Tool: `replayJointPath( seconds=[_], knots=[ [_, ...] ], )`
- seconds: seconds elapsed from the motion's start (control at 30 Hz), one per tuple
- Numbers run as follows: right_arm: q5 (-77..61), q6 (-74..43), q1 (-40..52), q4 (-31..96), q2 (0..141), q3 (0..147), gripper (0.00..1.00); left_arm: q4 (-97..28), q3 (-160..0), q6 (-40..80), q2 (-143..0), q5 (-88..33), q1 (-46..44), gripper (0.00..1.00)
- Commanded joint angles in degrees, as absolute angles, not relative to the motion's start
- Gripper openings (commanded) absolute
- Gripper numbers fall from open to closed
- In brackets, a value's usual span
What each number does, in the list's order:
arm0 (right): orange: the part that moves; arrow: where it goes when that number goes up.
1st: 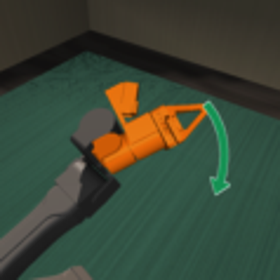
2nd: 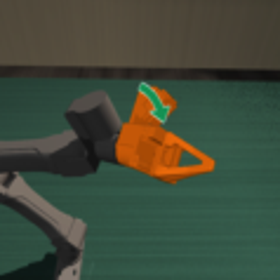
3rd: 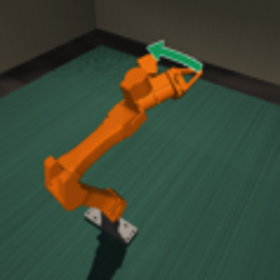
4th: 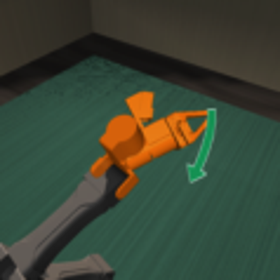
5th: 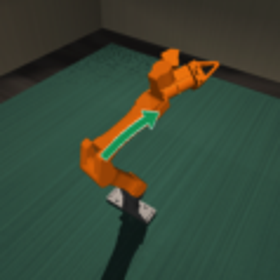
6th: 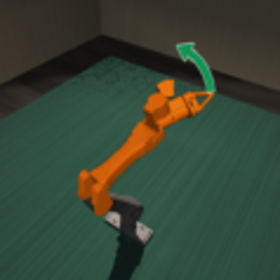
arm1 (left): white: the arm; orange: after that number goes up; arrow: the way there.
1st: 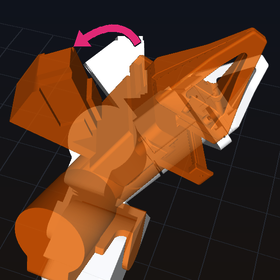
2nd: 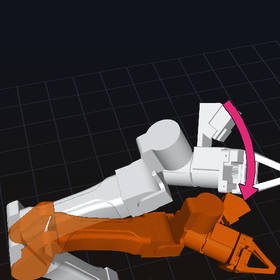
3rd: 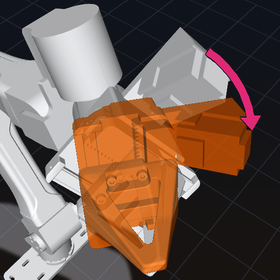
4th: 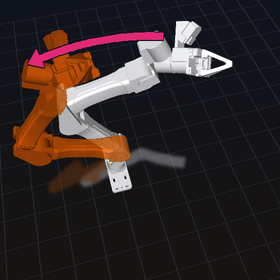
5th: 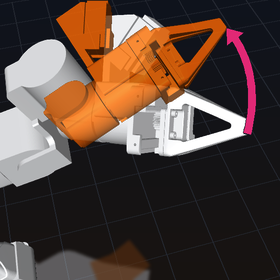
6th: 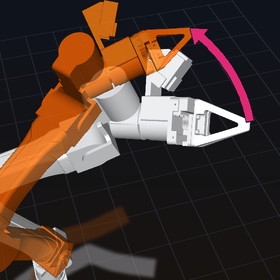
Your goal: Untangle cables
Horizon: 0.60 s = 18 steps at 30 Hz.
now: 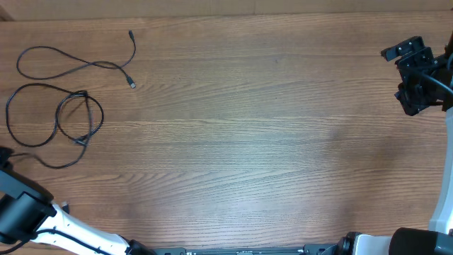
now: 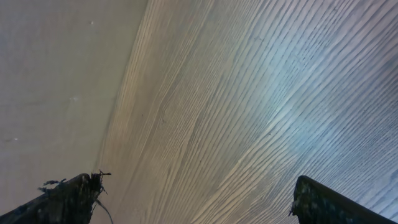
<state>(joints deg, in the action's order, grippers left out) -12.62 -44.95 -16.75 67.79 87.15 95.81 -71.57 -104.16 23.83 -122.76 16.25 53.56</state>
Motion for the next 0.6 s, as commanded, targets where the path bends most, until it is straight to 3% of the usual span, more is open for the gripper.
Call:
replayJointPath(
  seconds=[0.0, 0.03, 0.1, 0.2, 0.37, 0.43, 0.5, 0.57],
  knots=[
    [-12.0, -44.5, -16.7, 67.8, 86.3, 96.7, 1.0, -69.6, -104.9, 26.2, -123.1, 20.3, 54.4, 0.23],
    [-12.0, -44.5, -16.7, 67.8, 86.3, 96.7, 1.0, -68.9, -104.9, 26.2, -123.1, 19.7, 54.4, 0.32],
    [-12.0, -44.5, -16.7, 67.8, 86.3, 96.7, 1.0, -67.3, -104.9, 26.1, -123.1, 17.1, 54.3, 0.71],
    [-12.0, -44.5, -16.7, 67.8, 86.3, 96.7, 1.0, -65.8, -104.9, 23.4, -123.1, 8.6, 54.4, 0.93],
    [-12.0, -44.5, -16.7, 67.8, 86.3, 96.7, 1.0, -65.5, -104.9, 16.8, -123.1, -8.7, 54.3, 0.98],
    [-12.1, -44.5, -16.7, 67.8, 86.3, 96.7, 1.0, -66.0, -104.9, 12.7, -123.0, -14.9, 54.3, 0.92],
    [-12.0, -44.5, -16.5, 67.8, 86.3, 96.7, 1.0, -66.5, -105.3, 7.2, -122.8, -20.4, 54.3, 1.0],
    [-12.0, -44.4, -16.3, 68.0, 86.3, 96.7, 1.0, -67.4, -107.0, 7.6, -122.4, -20.3, 54.4, 1.0]
  ],
)
